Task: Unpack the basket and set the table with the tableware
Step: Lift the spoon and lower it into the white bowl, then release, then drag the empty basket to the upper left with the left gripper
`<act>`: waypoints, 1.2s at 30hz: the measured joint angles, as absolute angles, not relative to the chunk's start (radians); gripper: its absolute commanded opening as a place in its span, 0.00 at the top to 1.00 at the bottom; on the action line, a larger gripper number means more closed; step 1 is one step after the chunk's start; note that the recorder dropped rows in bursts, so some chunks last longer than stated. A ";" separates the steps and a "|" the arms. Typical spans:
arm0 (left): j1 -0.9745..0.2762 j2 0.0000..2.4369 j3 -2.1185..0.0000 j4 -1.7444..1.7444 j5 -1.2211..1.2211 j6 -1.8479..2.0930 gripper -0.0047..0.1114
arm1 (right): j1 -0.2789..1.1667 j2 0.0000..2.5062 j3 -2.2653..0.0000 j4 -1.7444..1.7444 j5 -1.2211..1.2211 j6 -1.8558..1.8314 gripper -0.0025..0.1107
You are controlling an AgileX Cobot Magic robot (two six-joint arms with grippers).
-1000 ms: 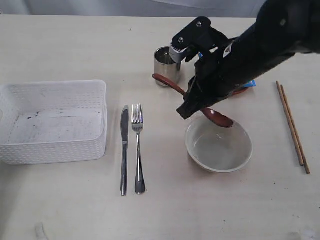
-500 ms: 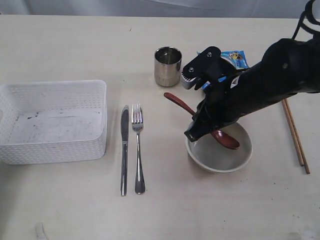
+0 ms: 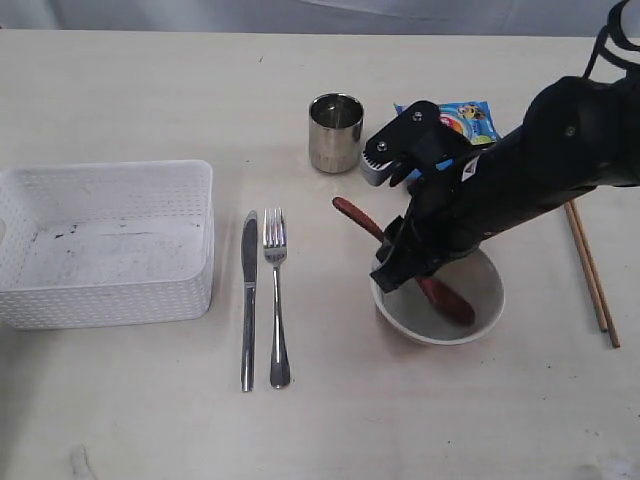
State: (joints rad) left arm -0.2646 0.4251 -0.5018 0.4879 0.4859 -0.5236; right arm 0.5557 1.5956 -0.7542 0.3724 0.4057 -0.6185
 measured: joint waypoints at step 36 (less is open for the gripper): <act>-0.310 1.438 -0.983 0.244 1.104 -0.294 0.41 | 0.500 1.431 -1.050 0.368 0.954 -0.275 0.56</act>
State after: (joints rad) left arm -0.3104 1.4379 -0.9827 0.2443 1.1044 -0.2941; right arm 0.4995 1.4312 -1.0498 0.3682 0.9536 -0.2753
